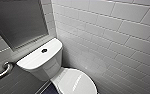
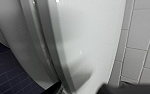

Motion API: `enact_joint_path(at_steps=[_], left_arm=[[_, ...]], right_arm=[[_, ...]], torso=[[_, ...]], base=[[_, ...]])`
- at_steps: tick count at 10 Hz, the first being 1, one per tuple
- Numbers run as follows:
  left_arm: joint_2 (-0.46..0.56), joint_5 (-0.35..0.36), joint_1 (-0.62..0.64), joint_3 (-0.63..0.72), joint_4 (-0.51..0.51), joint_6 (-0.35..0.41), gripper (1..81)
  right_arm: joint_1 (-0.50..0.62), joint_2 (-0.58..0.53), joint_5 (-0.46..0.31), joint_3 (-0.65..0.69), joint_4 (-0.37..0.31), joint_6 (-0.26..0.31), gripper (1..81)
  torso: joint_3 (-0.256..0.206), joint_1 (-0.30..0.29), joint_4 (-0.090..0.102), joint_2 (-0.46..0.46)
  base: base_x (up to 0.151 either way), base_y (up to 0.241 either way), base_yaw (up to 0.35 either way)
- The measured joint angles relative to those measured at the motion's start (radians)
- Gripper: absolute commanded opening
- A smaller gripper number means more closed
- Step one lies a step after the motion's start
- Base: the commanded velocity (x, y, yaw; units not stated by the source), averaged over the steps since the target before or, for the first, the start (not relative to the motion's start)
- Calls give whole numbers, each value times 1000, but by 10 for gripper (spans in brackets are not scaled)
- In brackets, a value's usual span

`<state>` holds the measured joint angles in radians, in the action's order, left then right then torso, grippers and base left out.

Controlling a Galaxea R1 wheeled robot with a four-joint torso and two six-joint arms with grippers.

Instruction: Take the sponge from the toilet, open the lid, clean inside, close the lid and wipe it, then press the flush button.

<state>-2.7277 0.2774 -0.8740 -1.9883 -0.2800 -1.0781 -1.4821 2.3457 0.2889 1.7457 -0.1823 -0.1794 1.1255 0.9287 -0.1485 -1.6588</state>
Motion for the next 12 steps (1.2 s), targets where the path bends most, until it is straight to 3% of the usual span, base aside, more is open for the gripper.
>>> enact_joint_path(at_steps=[12], left_arm=[[5,-11,3,24,-37,0,811]], right_arm=[[4,4,2,0,0,-1,10]], torso=[[1,0,0,0]], base=[[0,0,0]])
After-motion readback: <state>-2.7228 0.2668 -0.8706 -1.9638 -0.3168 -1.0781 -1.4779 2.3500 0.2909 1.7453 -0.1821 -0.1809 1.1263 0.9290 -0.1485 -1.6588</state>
